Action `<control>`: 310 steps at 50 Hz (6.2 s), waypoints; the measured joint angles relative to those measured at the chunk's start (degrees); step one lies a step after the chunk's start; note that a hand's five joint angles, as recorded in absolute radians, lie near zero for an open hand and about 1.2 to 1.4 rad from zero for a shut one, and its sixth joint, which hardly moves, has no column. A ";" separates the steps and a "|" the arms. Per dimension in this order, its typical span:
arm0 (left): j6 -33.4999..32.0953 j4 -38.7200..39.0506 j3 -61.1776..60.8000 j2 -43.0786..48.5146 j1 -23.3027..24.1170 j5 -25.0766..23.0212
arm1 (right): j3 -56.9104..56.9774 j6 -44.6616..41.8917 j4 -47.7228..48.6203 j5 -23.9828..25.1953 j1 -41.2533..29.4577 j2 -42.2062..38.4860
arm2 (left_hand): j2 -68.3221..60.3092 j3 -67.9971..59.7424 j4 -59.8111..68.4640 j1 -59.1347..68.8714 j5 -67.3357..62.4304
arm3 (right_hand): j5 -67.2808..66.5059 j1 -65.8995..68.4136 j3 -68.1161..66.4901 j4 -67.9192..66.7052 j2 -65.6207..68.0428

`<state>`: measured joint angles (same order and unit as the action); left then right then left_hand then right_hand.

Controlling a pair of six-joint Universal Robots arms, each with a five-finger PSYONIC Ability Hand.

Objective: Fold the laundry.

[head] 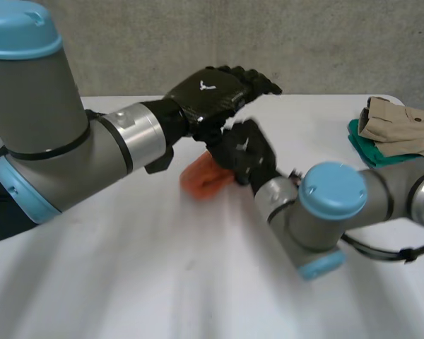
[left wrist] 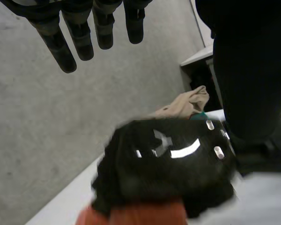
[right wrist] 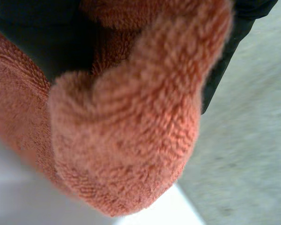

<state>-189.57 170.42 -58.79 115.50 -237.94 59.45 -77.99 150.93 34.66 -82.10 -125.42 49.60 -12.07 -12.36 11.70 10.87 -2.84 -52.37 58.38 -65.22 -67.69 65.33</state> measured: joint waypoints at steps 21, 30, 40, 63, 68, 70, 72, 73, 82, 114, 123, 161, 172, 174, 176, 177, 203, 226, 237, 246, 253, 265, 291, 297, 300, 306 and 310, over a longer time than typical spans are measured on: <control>0.35 1.63 1.12 -2.97 -0.89 1.68 | 23.02 14.21 12.53 3.24 30.26 -1.17 | 0.00 0.00 0.00 0.00 -0.01 | -0.73 0.00 -0.37 -0.88 0.00; 0.25 1.59 -0.28 -2.41 -0.54 1.64 | 30.39 16.53 10.19 14.89 42.87 -16.37 | 0.00 0.00 0.00 0.00 0.00 | -0.73 0.00 -0.37 -0.91 0.00; 0.25 1.58 -1.21 -1.64 0.08 1.69 | 27.66 16.60 7.66 27.43 51.93 -23.37 | 0.00 0.00 0.00 0.00 0.00 | -2.09 0.00 -0.37 -0.93 0.01; 0.41 1.59 -1.93 -2.47 3.99 1.65 | 17.46 10.14 -15.84 15.56 57.38 -3.31 | 0.00 0.00 0.00 0.00 0.00 | 49.50 -45.55 53.06 55.32 -53.18; 0.55 1.64 -1.96 -3.26 5.22 1.58 | 14.95 1.63 -22.12 4.52 60.18 3.83 | 0.00 0.00 0.00 0.00 0.00 | 49.50 -45.55 53.06 55.32 -53.18; 0.60 1.76 -1.90 -3.79 5.55 1.56 | 14.53 -0.91 -22.65 0.69 60.68 6.03 | 0.00 0.00 0.00 0.00 0.00 | 49.50 -45.55 53.06 55.32 -53.18; 0.67 2.06 -1.75 -4.57 5.83 1.58 | 14.13 -3.41 -21.88 -3.43 60.87 8.66 | 0.00 0.00 0.00 0.00 -0.04 | 49.50 -45.55 53.06 55.31 -53.18; 0.71 2.19 -1.69 -4.80 5.88 1.59 | 14.03 -3.86 -21.46 -4.21 60.81 9.27 | 0.00 0.00 0.00 0.00 0.00 | 49.50 -45.55 53.06 55.31 -53.18; 3.55 4.39 -0.41 -9.27 4.27 7.67 | 6.00 -0.64 -8.82 -0.07 49.72 20.34 | 0.00 0.00 0.00 0.00 0.00 | 49.50 -45.55 53.06 55.31 -53.18; -26.28 12.01 5.06 27.64 -36.53 11.64 | -24.77 -4.29 -10.66 9.16 20.93 19.97 | -30.42 -30.12 29.73 29.79 -27.37 | 49.53 -45.55 53.08 55.32 -53.20; -21.90 18.77 5.08 23.03 -33.29 12.70 | -26.05 -4.03 -10.13 9.12 21.46 20.22 | -55.36 -53.94 56.55 51.12 -49.11 | 49.52 -45.55 53.08 55.32 -53.20; 1.66 15.86 -12.21 9.17 -2.31 21.36 | -25.25 5.71 -10.91 8.30 27.92 25.65 | -11.03 -10.94 10.68 11.82 -9.38 | 49.53 -45.55 53.08 55.32 -53.21; 1.31 11.85 -29.56 -10.22 -1.72 32.26 | -18.54 4.58 -20.71 15.83 27.33 23.77 | -4.94 -4.81 5.09 6.33 -3.09 | 46.66 -43.69 49.96 52.51 -50.10; 1.38 13.02 -33.20 -13.01 -0.97 32.74 | -17.51 3.76 -22.31 17.39 27.08 23.12 | -4.94 -4.81 5.09 6.33 -3.09 | 46.21 -43.40 49.64 52.20 -49.81; 1.51 14.03 -36.06 -14.79 -0.18 33.16 | -16.93 2.82 -23.15 18.74 26.68 22.67 | -4.94 -4.81 5.09 6.33 -3.09 | 46.06 -43.40 49.64 52.20 -49.81; 1.70 14.66 -37.88 -15.64 0.47 33.64 | -16.61 1.99 -23.50 19.75 26.19 22.38 | -4.94 -4.81 5.09 6.33 -3.08 | 46.06 -43.40 49.64 52.20 -49.81; 6.48 26.87 -43.22 -1.52 11.91 39.87 | -6.50 -12.37 -22.05 20.05 13.12 6.64 | -3.32 -3.21 3.58 4.49 -1.54 | -4.39 5.63 -2.72 -0.70 2.19; -0.64 31.60 -28.11 4.39 10.39 40.23 | -5.54 -5.80 -22.80 8.63 13.51 10.62 | -56.38 -54.84 56.87 53.04 -52.27 | -4.80 5.63 -2.93 -0.90 2.19; -0.09 26.49 -30.78 -20.31 3.68 37.15 | 0.86 -6.42 -37.88 5.76 15.69 24.65 | -56.49 -55.70 56.89 55.58 -53.99 | -5.22 5.63 -2.95 -0.92 2.19; 1.71 12.98 -27.16 -25.24 -2.90 30.65 | 8.73 -6.48 -53.12 5.83 17.49 37.19 | -56.55 -55.71 56.99 55.58 -53.99 | -5.22 5.63 -2.96 -0.93 2.19; 5.50 7.28 -25.75 -20.52 -7.78 26.54 | 10.13 -6.61 -60.11 6.50 17.76 38.43 | -56.56 -55.71 57.12 55.58 -53.99 | -5.23 5.63 -2.96 -0.94 2.19; 6.63 7.66 -12.72 0.64 -9.70 24.62 | 12.42 -6.51 -57.31 4.60 16.19 21.44 | -56.64 -55.89 57.13 55.58 -53.99 | -5.22 5.63 -3.07 -0.96 2.19; 11.74 35.45 7.82 2.87 -10.87 24.56 | 7.86 3.14 -7.60 -6.15 10.98 20.69 | -56.67 -55.96 57.14 55.58 -53.99 | -5.52 5.63 -3.21 -1.15 2.25; 11.11 32.56 -4.48 3.63 -11.33 24.18 | 0.17 3.09 -14.35 -4.47 10.42 19.52 | -56.69 -55.96 57.14 55.59 -53.99 | -5.53 5.63 -3.22 -1.15 2.25; 9.74 30.95 -12.45 5.23 -11.66 24.18 | -6.27 2.89 -17.48 -3.59 9.84 17.16 | -56.70 -55.97 57.14 55.59 -53.99 | -5.52 5.63 -3.22 -1.15 2.25; 4.10 28.42 -22.10 8.52 -12.29 24.63 | -13.26 2.38 -18.92 -3.08 8.30 13.19 | -48.52 -47.98 48.91 47.31 -46.81 | -5.53 5.63 -3.22 -1.16 2.25; -1.04 27.25 -26.24 8.87 -12.81 24.78 | -15.29 2.26 -18.90 -3.00 7.96 12.06 | -21.21 -21.17 21.40 19.59 -20.04 | -5.53 5.63 -3.60 -1.16 2.25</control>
<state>-190.61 197.66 -85.03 124.37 -250.75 84.23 -93.27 153.18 15.75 -85.10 -117.46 61.66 -33.28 -33.53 33.09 30.46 -22.88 -57.89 64.00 -68.82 -68.85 67.58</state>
